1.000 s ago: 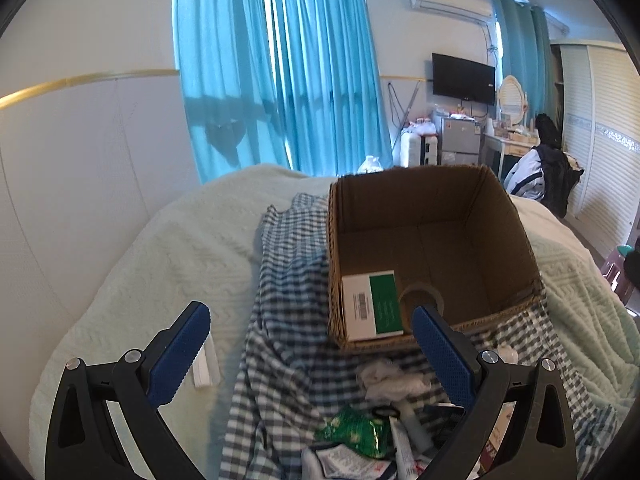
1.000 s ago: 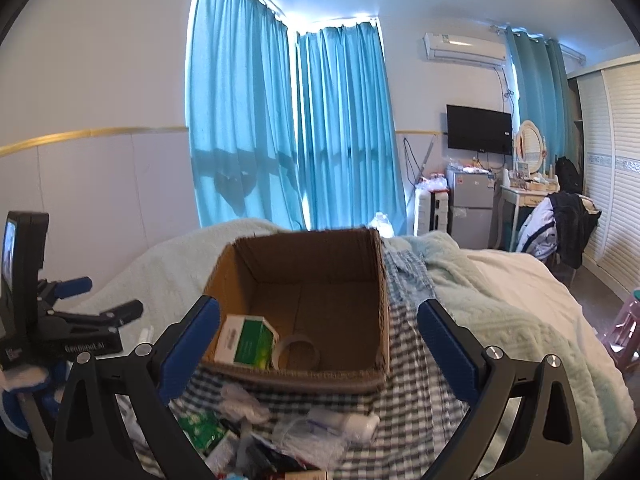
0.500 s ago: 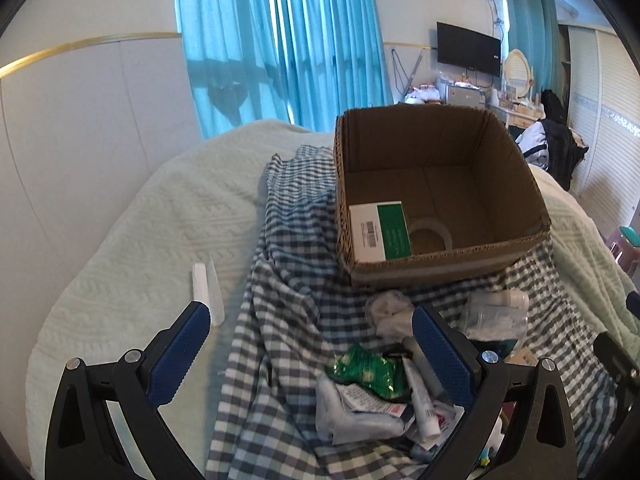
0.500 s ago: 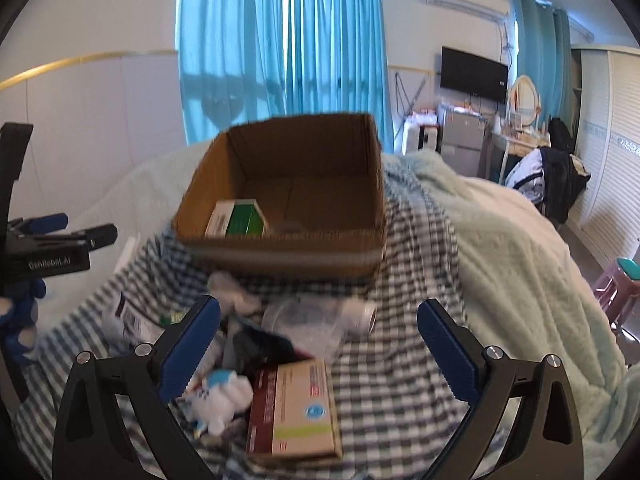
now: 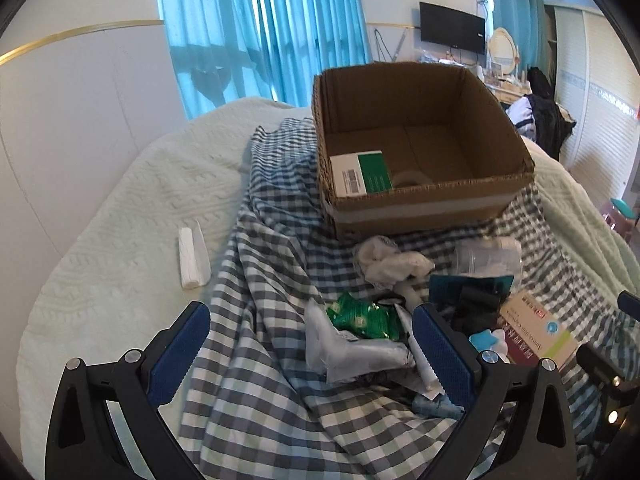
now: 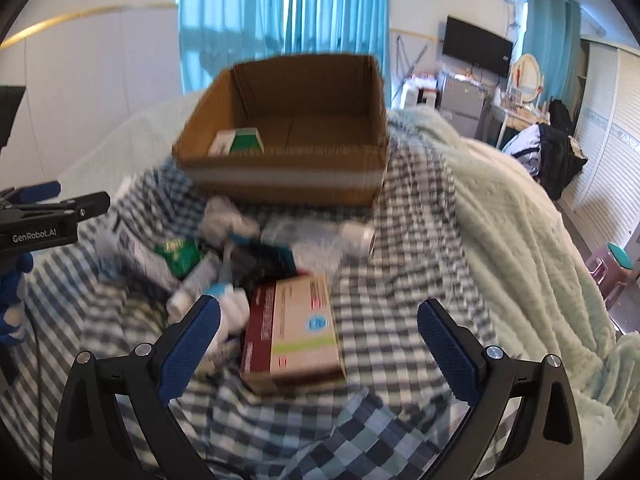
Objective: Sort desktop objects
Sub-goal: 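Move both grippers back to the clutter on the checked cloth, then grasp the clear plastic bag with the left gripper while the right gripper grasps the red Amoxicillin box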
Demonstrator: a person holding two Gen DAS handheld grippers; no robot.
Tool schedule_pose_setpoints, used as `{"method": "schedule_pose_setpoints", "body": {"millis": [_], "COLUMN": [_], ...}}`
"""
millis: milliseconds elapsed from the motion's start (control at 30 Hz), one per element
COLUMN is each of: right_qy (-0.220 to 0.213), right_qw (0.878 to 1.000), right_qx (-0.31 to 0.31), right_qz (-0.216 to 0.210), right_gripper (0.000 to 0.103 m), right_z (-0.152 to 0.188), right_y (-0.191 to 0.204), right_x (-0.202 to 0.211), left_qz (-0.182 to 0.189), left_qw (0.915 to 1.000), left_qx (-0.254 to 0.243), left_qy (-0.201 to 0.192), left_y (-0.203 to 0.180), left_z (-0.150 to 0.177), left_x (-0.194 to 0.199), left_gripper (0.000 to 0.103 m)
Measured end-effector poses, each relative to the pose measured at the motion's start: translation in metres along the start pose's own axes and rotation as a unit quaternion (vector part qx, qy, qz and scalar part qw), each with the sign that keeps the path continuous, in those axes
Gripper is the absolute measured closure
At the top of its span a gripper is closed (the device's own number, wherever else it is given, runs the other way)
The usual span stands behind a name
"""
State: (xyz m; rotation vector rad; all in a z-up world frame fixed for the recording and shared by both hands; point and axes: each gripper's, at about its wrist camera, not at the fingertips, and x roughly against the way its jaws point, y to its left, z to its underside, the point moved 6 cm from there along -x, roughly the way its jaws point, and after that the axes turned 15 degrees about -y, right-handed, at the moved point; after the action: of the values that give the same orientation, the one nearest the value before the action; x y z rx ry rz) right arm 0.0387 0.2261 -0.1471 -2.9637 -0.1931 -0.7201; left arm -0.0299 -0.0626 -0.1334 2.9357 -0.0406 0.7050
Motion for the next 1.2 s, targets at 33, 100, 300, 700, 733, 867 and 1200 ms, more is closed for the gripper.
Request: {"method": "schedule_pose_setpoints", "body": {"millis": [33, 100, 300, 700, 733, 867, 1200], "right_qy": [0.007, 0.026, 0.092, 0.153, 0.156, 0.151, 0.086], "right_qw": [1.000, 1.000, 0.995, 0.986, 0.986, 0.987, 0.996], "right_qx": [0.004, 0.015, 0.030, 0.058, 0.055, 0.044, 0.022], "right_qz": [-0.003, -0.008, -0.019, -0.020, -0.022, -0.027, -0.016], "right_gripper": [0.004, 0.004, 0.004, 0.019, 0.026, 0.028, 0.029], "right_z": [0.003, 0.011, 0.041, 0.066, 0.067, 0.068, 0.050], "right_y": [0.002, 0.006, 0.014, 0.021, 0.021, 0.019, 0.009], "right_x": [-0.002, -0.008, -0.029, -0.057, -0.058, -0.058, -0.034], "left_qz": [0.002, 0.006, 0.019, 0.040, 0.042, 0.054, 0.058], "left_qw": [1.0000, 1.0000, 0.9993, 0.9948, 0.9947, 0.9951, 0.9979], "left_qx": [-0.001, -0.004, -0.017, -0.027, -0.027, -0.023, -0.015], "left_qy": [0.002, 0.005, 0.025, 0.089, 0.090, 0.081, 0.024], "left_y": [-0.001, -0.004, -0.015, -0.026, -0.026, -0.026, -0.025], "left_z": [0.001, 0.005, 0.020, 0.051, 0.051, 0.048, 0.032], "left_x": [-0.002, -0.005, -0.018, -0.054, -0.055, -0.050, -0.024], "left_gripper": [0.000, 0.000, 0.000, 0.030, 0.033, 0.047, 0.058]}}
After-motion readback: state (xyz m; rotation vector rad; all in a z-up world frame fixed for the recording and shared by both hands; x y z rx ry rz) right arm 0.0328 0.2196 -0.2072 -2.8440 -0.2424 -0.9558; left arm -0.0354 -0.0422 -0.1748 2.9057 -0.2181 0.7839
